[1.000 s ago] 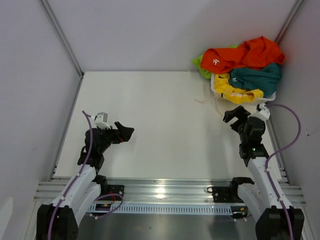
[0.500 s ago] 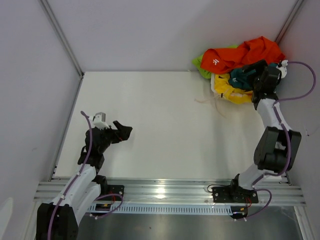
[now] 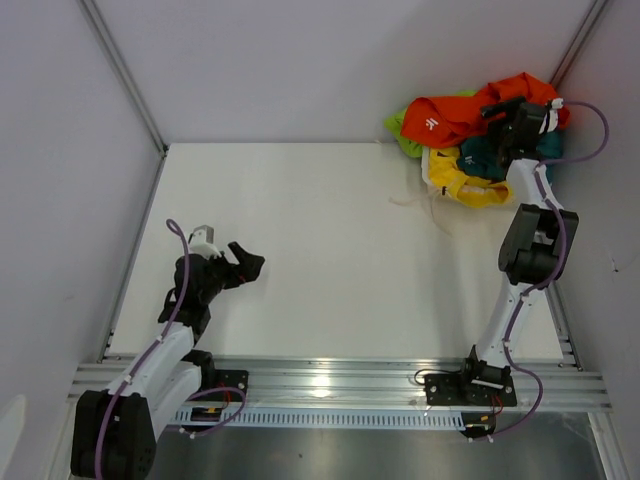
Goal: Fold and stack the shorts
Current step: Grab the shorts from the pile
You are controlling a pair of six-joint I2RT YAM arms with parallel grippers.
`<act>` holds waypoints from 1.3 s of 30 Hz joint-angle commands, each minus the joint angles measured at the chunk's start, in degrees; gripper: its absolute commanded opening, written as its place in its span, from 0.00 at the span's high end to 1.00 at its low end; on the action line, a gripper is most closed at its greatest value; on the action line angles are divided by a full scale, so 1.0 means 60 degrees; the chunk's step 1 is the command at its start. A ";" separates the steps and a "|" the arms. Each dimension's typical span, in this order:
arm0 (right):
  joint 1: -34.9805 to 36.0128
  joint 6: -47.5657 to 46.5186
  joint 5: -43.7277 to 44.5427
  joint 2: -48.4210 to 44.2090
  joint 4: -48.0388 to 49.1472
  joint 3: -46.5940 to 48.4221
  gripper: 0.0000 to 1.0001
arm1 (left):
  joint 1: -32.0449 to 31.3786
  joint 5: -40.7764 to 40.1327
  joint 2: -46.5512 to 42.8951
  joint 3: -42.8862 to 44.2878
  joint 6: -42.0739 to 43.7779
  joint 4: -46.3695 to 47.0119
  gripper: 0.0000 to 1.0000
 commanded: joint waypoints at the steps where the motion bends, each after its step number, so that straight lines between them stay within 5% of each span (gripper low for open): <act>1: 0.0174 -0.0057 -0.0177 0.0185 0.0005 0.0986 0.22 | 0.0001 -0.0064 0.0149 0.0394 -0.0002 0.0177 0.01; 24: 0.1141 -0.0336 0.2121 0.0172 -0.0479 0.0782 0.20 | -0.0102 -0.0167 0.0340 0.0512 0.0056 0.0060 0.01; 33: 0.1054 -0.0086 0.1654 0.1035 -0.0812 0.1733 0.52 | -0.0102 -0.0196 0.0354 0.0511 0.0056 0.0074 0.01; 35: 0.1039 0.0001 0.1376 0.1138 -0.0699 0.1792 0.84 | -0.0102 -0.0196 0.0369 0.0497 0.0056 0.0089 0.01; 39: 0.1024 0.0134 0.1009 0.1051 -0.0640 0.2055 1.00 | -0.0102 -0.0181 0.0442 0.0526 0.0056 0.0089 0.01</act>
